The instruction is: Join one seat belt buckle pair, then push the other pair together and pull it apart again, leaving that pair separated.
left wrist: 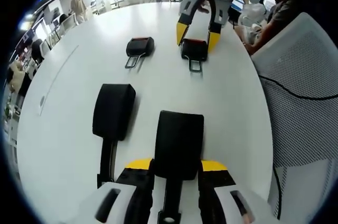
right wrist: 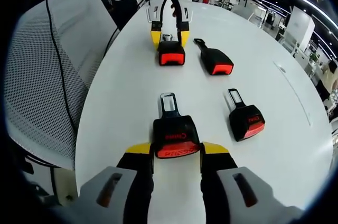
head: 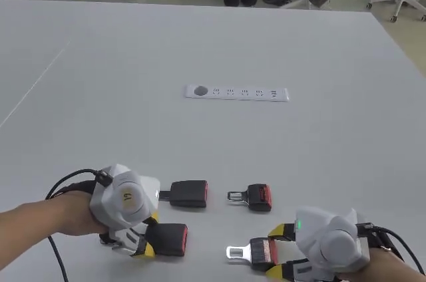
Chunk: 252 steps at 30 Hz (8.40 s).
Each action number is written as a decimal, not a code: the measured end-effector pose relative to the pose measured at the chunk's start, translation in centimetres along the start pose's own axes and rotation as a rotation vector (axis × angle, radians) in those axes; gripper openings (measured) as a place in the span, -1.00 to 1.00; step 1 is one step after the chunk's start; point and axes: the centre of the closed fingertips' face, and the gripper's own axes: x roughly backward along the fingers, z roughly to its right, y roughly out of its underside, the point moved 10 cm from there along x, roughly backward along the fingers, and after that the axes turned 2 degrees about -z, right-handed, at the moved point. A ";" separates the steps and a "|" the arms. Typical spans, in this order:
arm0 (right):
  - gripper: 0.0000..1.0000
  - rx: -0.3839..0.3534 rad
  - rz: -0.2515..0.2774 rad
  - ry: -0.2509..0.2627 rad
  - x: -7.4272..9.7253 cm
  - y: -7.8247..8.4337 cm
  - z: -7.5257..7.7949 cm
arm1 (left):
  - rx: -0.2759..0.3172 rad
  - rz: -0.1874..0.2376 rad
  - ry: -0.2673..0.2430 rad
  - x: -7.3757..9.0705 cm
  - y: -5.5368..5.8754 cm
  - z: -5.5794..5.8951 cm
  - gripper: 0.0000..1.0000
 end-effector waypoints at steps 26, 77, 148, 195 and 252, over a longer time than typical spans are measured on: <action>-0.36 -0.005 0.015 0.012 -0.7 -1.6 0.3 | -0.029 -0.013 0.005 -0.1 0.0 0.0 -0.35; -0.36 -0.008 0.074 -0.015 -4.9 -6.7 0.6 | -0.025 -0.055 0.004 -0.3 -0.1 -0.3 -0.35; -0.41 -0.078 0.047 0.030 -7.0 -9.8 0.1 | -0.020 -0.007 0.000 -0.3 0.4 -0.5 -0.39; -0.42 0.032 0.060 -0.051 -5.6 -8.2 0.0 | -0.063 -0.026 0.003 -0.3 0.0 -0.1 -0.36; -0.19 -0.030 0.051 0.114 1.1 -5.8 5.8 | 0.018 0.067 -0.120 3.6 -2.5 -5.1 -0.06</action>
